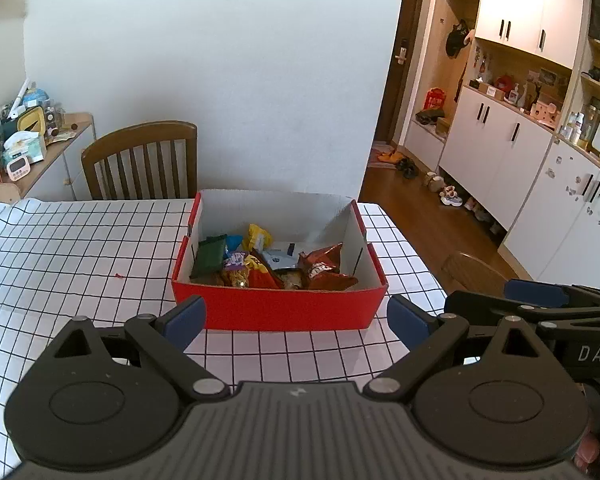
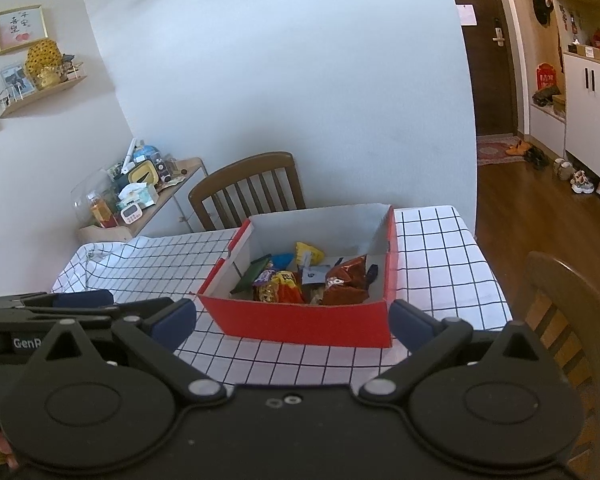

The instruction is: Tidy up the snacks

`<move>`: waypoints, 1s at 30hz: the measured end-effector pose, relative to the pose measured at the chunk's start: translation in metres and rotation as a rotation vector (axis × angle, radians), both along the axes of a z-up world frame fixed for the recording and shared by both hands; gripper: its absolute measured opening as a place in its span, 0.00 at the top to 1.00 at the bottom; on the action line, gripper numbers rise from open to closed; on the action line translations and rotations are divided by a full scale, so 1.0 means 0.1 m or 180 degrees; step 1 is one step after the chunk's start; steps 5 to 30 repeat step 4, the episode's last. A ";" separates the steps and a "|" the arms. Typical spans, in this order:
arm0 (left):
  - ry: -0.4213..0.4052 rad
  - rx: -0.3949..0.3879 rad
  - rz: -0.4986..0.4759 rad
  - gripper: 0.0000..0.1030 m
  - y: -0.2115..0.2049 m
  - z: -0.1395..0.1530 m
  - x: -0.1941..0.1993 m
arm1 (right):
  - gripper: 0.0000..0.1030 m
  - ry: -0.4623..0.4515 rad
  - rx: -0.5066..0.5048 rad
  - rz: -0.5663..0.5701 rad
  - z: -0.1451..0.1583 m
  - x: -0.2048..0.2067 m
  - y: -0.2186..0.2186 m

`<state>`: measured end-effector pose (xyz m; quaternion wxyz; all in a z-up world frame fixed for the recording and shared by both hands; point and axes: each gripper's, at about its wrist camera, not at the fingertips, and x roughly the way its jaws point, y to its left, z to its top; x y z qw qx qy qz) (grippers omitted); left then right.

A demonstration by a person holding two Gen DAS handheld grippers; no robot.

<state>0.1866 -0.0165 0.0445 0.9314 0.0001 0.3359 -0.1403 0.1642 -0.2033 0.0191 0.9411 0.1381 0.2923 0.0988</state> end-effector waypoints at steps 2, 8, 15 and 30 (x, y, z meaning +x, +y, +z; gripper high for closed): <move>0.0011 -0.0019 0.0022 0.05 -0.02 0.01 -0.04 | 0.00 -0.0005 0.0006 0.0004 0.00 -0.03 -0.02; 0.0016 -0.0018 0.0043 0.05 -0.04 0.01 -0.09 | 0.00 -0.0008 0.0016 0.0012 0.00 -0.08 -0.05; 0.0016 -0.0018 0.0043 0.05 -0.04 0.01 -0.09 | 0.00 -0.0008 0.0016 0.0012 0.00 -0.08 -0.05; 0.0016 -0.0018 0.0043 0.05 -0.04 0.01 -0.09 | 0.00 -0.0008 0.0016 0.0012 0.00 -0.08 -0.05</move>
